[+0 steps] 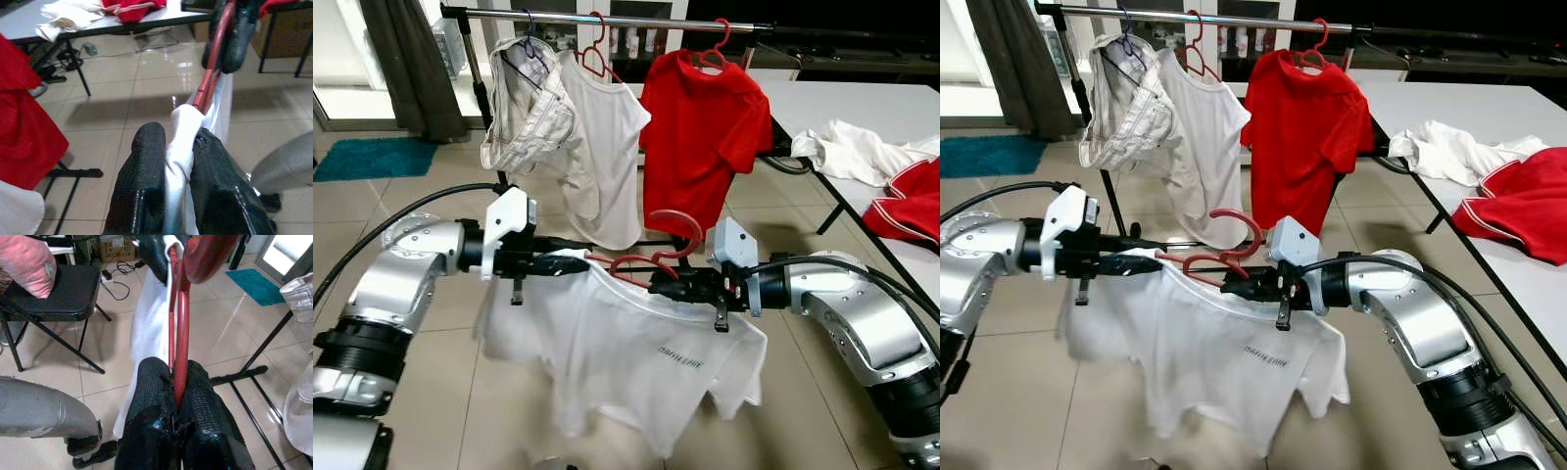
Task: Hang hanger
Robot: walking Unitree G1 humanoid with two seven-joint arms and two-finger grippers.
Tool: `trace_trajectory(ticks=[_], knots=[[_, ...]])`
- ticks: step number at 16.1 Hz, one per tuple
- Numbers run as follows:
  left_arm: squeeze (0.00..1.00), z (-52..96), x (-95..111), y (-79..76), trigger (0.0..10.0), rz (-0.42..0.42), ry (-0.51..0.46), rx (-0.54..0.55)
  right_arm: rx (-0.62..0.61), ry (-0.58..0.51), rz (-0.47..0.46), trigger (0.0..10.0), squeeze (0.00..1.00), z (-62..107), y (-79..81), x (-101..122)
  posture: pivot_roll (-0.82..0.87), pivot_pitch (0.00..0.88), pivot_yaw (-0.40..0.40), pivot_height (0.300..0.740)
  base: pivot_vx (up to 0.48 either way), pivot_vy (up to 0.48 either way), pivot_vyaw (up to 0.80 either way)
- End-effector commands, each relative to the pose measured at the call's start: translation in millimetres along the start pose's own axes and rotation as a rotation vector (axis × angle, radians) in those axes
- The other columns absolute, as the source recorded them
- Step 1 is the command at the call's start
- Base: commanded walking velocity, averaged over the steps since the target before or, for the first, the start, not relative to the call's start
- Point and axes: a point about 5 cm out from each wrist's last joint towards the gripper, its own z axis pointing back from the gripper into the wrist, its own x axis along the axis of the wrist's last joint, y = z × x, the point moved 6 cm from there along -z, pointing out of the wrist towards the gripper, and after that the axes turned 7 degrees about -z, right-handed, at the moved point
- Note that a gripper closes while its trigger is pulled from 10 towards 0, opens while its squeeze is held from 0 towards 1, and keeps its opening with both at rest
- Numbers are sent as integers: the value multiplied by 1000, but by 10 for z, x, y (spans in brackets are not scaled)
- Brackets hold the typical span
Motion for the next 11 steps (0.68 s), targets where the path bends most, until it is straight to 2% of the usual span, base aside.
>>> trace_trajectory(ticks=[1, 3, 5, 8, 9, 11], knots=[[1000, 93, 97, 31, 10000, -25, -19, 15, 11, -8, -19, 0, 0, 24, 32, -31, -111, 0, -30, 740, 0, 0, 0], [1000, 106, 114, 9, 10000, -13, -31, 8, 11, -13, -24, 0, 0, 26, 35, -29, -110, 0, -33, 740, 0, 0, 0], [1000, 130, 216, -1, 10000, 31, -90, 11, 7, -9, -37, 0, 0, 50, 37, -59, -105, 0, -39, 740, 0, 0, 0], [1000, 98, 179, -38, 10000, 4, -73, 15, 6, 16, -54, 0, 0, 82, 54, -161, -95, 0, -51, 740, 0, 0, 0], [1000, 71, 141, -19, 10000, -18, -51, 45, -25, 10, -58, 0, 0, 75, 18, -173, -94, 0, -50, 740, 0, 0, 0], [976, 40, 147, 69, 10000, 2, -75, 144, -128, -4, -67, 0, 0, 52, -105, -205, -96, 0, -37, 740, 0, 0, 0]])
